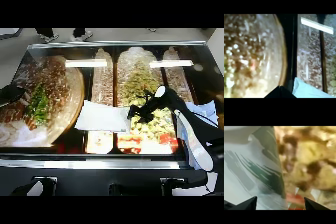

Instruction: Fold the shirts.

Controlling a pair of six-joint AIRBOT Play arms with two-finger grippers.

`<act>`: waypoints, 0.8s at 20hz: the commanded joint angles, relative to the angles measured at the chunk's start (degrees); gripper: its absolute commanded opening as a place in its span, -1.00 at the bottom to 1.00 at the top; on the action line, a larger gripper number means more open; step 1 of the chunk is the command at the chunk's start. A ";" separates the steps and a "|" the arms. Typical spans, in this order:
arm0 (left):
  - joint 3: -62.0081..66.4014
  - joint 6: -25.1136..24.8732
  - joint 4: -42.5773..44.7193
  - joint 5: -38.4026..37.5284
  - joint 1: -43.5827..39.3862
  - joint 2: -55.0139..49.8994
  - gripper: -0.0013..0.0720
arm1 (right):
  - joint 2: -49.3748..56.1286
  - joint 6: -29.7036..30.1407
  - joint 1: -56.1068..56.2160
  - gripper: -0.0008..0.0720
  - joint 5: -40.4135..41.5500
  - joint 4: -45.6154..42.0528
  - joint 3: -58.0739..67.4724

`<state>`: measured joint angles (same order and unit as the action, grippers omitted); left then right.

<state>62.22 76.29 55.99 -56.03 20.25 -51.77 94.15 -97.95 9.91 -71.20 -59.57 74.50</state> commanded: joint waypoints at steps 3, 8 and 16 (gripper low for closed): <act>-0.02 -0.02 -0.02 0.11 0.04 0.04 -0.88 | 5.16 4.20 3.63 0.57 8.94 8.33 -1.38; -0.02 0.00 0.00 0.11 0.04 -0.02 -0.88 | 4.04 15.30 2.40 -0.83 4.50 17.31 -0.04; -0.20 -0.02 0.02 0.09 0.04 -0.74 -0.88 | -14.08 6.51 -20.83 -0.84 2.93 9.81 8.76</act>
<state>62.15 76.29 55.99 -55.92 20.25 -52.29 86.02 -86.65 -1.98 -67.44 -46.17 80.86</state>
